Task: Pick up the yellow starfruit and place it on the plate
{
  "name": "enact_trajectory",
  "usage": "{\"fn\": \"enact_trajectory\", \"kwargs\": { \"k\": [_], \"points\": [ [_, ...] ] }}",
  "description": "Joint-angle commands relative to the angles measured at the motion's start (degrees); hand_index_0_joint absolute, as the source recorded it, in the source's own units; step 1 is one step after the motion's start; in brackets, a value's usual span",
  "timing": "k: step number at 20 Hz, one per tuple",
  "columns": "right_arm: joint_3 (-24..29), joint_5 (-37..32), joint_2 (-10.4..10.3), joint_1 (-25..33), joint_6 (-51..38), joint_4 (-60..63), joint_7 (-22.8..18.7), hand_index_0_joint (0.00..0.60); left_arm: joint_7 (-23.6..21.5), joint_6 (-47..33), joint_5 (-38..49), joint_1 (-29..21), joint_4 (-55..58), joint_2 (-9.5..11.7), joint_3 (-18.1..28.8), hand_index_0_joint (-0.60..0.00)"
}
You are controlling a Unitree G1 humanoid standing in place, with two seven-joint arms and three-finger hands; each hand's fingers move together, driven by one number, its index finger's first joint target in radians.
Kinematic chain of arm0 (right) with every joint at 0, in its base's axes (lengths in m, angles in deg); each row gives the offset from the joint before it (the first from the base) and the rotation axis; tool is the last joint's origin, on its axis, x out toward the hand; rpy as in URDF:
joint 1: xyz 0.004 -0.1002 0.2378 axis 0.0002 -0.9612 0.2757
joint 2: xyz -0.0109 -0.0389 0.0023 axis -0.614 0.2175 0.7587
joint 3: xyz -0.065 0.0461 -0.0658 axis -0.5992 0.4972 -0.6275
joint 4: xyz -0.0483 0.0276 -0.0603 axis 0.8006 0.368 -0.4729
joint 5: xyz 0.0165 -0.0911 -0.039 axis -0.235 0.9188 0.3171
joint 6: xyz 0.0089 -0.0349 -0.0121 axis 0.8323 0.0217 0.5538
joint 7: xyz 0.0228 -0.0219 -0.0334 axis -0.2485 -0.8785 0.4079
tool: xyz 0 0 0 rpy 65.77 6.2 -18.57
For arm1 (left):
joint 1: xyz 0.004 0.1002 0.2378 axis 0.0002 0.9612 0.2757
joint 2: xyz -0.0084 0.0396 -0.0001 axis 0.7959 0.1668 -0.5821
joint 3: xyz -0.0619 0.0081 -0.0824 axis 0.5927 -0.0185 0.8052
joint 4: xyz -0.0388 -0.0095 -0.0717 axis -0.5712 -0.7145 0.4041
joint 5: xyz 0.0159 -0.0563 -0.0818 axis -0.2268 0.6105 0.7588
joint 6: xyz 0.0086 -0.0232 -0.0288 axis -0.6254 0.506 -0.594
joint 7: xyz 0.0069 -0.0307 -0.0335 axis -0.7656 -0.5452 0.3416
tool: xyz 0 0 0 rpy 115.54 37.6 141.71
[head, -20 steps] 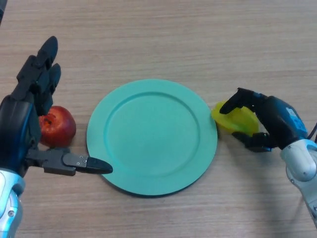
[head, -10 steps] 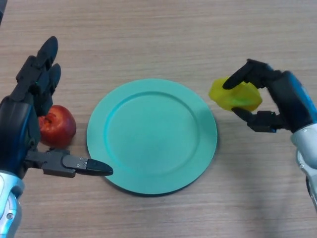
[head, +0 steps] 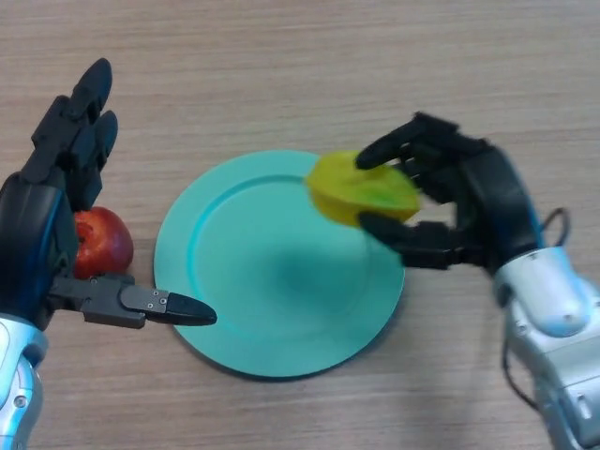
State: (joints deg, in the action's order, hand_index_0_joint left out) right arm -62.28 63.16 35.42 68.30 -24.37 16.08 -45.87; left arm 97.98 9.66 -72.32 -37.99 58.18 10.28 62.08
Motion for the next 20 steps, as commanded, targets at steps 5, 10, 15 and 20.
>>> {"fn": "enact_trajectory", "kwargs": {
  "k": [5,10,15,20],
  "points": [
    [-8.7,-1.6,0.1,5.6,-12.9,8.9,-7.0,0.600,-0.3,-7.0,0.8,-2.6,2.8,2.0,3.6,0.000],
    [-10.4,4.0,0.1,4.5,-5.4,8.8,-5.6,0.549,-1.1,-8.3,0.8,-2.2,2.6,1.9,3.5,0.000],
    [-7.4,8.1,0.1,4.5,-4.4,5.9,-2.1,0.000,-1.2,-8.3,-0.1,-2.2,2.5,1.5,2.5,0.000],
    [1.3,8.5,0.1,3.1,-2.6,-2.3,1.9,0.000,-0.7,-7.2,-0.1,-3.4,2.1,1.7,1.2,0.000]
  ]
}}
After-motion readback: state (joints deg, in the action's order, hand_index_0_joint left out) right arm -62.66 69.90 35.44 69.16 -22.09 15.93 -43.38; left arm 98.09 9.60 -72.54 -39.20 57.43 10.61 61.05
